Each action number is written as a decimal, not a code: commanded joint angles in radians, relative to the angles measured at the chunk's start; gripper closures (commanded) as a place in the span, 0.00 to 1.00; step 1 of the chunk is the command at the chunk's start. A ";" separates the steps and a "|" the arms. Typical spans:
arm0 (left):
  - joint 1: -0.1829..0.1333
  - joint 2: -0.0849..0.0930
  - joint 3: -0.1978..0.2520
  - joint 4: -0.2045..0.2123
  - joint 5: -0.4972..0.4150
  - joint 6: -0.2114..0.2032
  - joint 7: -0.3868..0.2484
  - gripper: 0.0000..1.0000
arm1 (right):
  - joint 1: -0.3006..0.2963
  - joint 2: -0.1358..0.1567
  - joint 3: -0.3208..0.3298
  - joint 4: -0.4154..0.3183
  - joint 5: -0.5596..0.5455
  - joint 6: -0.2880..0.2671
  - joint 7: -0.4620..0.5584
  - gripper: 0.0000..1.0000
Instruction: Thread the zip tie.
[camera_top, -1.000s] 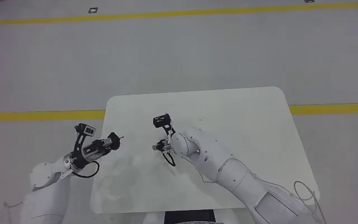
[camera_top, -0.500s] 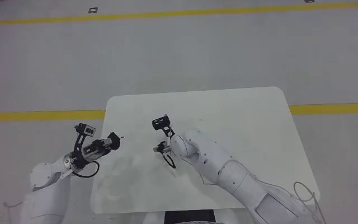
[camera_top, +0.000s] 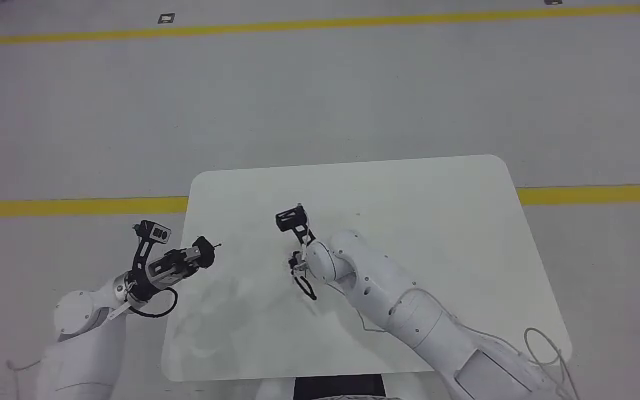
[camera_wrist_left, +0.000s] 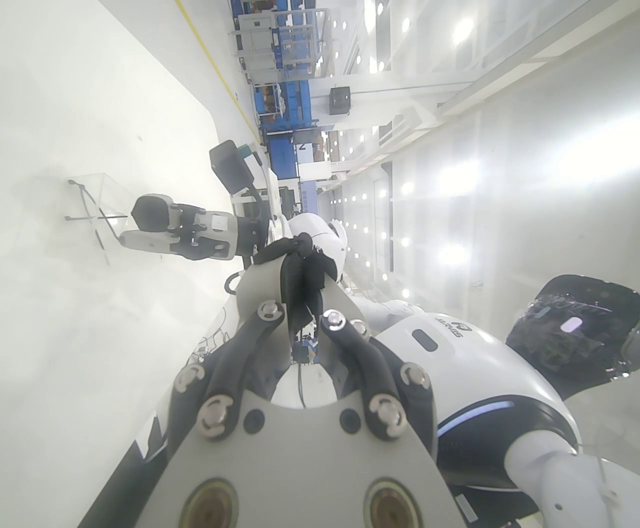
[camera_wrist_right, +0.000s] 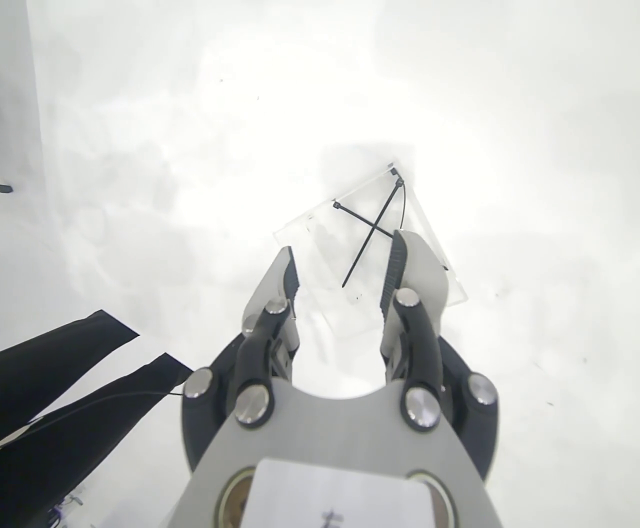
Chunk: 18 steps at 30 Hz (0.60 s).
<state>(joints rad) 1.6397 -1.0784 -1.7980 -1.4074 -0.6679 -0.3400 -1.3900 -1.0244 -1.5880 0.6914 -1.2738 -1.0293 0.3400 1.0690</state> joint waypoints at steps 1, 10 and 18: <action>0.000 0.000 0.000 0.000 0.000 0.000 0.000 1.00 | -0.001 -0.003 0.001 0.007 -0.004 0.000 -0.002 0.76; 0.000 0.000 0.000 0.000 0.000 0.000 0.000 1.00 | 0.012 -0.021 -0.010 0.078 0.009 -0.008 -0.025 0.81; 0.000 0.000 0.000 0.000 0.000 0.000 0.000 1.00 | 0.041 -0.043 -0.029 0.163 0.029 -0.009 -0.048 0.83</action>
<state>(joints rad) 1.6397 -1.0784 -1.7980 -1.4074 -0.6679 -0.3400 -1.3900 -0.9863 -1.6293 0.6642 -1.1186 -1.0023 0.3309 1.0224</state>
